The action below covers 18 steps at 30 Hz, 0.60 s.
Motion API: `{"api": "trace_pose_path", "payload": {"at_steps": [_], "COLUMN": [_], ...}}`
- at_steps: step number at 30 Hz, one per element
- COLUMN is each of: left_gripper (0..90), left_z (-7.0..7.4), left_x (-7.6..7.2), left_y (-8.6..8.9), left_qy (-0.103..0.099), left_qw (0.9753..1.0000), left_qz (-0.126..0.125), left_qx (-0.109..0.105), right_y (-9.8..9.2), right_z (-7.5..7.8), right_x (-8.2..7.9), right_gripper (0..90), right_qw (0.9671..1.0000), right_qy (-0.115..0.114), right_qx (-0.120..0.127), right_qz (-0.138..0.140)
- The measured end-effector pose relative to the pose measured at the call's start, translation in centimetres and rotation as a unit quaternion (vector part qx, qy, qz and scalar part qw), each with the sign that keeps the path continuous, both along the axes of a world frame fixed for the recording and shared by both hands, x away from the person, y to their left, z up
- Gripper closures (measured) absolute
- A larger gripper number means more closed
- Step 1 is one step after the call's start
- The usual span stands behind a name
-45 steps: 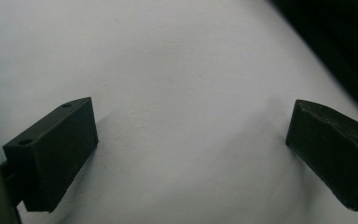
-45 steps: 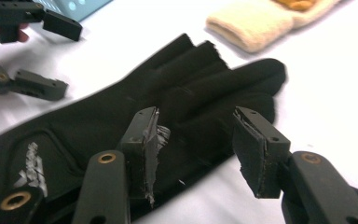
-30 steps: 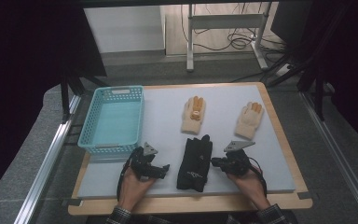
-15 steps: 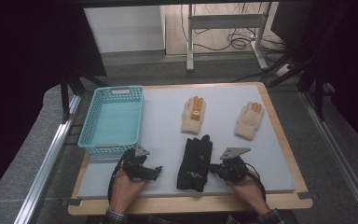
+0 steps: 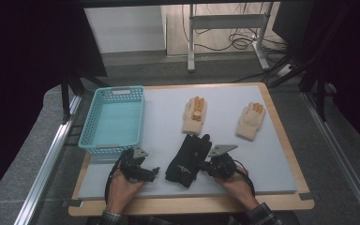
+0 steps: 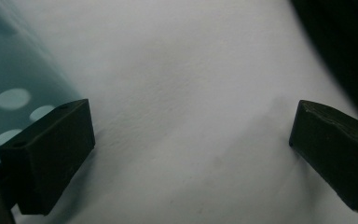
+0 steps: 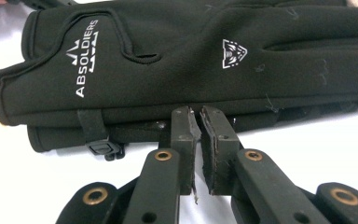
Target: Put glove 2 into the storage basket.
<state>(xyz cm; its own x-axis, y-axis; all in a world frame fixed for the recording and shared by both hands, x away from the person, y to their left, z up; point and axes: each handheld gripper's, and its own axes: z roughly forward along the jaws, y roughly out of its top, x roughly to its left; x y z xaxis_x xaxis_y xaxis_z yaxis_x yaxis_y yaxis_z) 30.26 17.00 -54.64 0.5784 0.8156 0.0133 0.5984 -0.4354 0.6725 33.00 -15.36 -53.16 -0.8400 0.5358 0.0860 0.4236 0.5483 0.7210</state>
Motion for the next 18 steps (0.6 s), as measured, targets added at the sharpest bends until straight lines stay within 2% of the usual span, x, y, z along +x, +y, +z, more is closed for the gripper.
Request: {"api": "trace_pose_path", "payload": {"at_steps": [5, 9, 13, 18], "left_gripper": [0.0, 0.0, 0.0, 0.0], "left_z": [-0.5, -0.5, -0.5, -0.5], "left_x": [0.2, 0.2, 0.2, 0.2], "left_y": [0.6, 0.5, 0.6, 0.6], "left_qy": [0.01, 0.01, 0.009, 0.009], "left_qw": [0.9995, 0.9995, 0.9995, 0.9994], "left_qz": [0.002, 0.002, 0.001, 0.002], "left_qx": [-0.031, -0.031, -0.031, -0.032], "right_y": [1.4, 2.3, 2.7, 2.4], "right_z": [0.0, 0.0, -0.2, 0.2], "right_x": [0.7, 1.2, 1.7, 1.5], "right_gripper": [81.6, 81.3, 80.3, 73.2], "right_qw": [1.0, 0.9999, 0.9999, 0.9999], "right_qy": [-0.007, -0.011, -0.011, -0.014], "right_qx": [-0.007, -0.011, -0.004, -0.007], "right_qz": [0.001, 0.001, 0.001, 0.007]}}
